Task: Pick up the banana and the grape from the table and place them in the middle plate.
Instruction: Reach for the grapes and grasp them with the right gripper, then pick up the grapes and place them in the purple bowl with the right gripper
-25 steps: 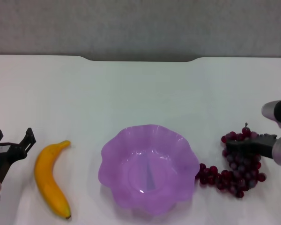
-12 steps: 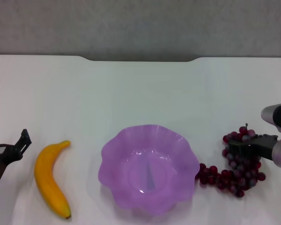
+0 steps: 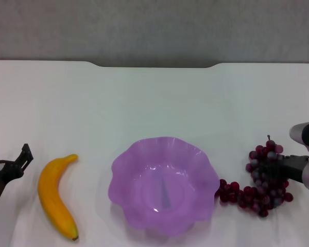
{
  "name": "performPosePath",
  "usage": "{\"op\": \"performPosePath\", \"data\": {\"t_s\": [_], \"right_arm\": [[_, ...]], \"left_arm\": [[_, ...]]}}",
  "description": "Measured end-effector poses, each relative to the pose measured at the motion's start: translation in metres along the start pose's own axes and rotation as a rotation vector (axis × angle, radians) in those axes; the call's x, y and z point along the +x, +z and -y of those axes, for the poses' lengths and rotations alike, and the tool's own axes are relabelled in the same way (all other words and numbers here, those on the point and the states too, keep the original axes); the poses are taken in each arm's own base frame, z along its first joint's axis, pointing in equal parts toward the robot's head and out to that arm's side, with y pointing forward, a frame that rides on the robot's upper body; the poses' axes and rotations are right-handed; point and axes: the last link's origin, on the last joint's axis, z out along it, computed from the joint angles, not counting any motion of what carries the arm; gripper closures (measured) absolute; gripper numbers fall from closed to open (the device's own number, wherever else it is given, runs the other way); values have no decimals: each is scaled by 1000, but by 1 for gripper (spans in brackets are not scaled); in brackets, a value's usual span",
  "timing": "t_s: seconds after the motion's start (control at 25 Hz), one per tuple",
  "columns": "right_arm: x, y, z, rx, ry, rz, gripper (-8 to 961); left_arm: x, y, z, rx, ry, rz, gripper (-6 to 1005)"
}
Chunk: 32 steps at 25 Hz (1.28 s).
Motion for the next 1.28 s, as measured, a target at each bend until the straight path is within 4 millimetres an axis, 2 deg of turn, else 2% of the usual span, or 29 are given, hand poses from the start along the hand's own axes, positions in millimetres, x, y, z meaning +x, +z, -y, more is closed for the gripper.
{"op": "performPosePath", "data": {"t_s": [0.2, 1.28], "right_arm": [[1, 0, 3, 15, 5, 19, 484], [0, 0, -2, 26, -18, 84, 578]], "left_arm": [[0, 0, 0, 0, -1, -3, 117], [0, 0, -1, -1, -3, -5, 116]]}}
